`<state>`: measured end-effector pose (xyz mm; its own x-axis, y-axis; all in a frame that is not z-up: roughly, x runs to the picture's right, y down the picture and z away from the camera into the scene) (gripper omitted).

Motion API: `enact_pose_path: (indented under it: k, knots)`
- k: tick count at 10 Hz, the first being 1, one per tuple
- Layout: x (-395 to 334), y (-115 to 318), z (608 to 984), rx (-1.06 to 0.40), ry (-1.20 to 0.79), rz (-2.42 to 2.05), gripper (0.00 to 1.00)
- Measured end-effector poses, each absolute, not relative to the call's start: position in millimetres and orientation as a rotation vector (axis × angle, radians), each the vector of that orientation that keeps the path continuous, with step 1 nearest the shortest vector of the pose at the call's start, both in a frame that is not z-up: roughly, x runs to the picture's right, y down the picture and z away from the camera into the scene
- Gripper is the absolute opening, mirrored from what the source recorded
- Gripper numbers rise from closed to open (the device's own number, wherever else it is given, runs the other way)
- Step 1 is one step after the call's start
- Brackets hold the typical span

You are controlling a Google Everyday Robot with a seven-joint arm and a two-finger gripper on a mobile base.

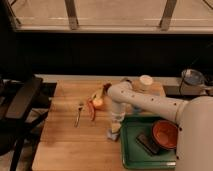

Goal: Wipe table surface with towel

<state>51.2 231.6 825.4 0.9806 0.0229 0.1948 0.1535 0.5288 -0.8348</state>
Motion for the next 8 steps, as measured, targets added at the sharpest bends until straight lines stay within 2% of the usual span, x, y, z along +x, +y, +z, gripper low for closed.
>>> enact_pose_path:
  k: [3, 5, 8]
  knots:
    - [20.2, 220.1, 829.5, -0.990, -0.229, -0.137, 0.00]
    - [-25.3, 217.1, 826.7, -0.970, -0.280, -0.178, 0.00]
    - [-79.4, 232.0, 811.6, -0.988, -0.352, -0.192, 0.00]
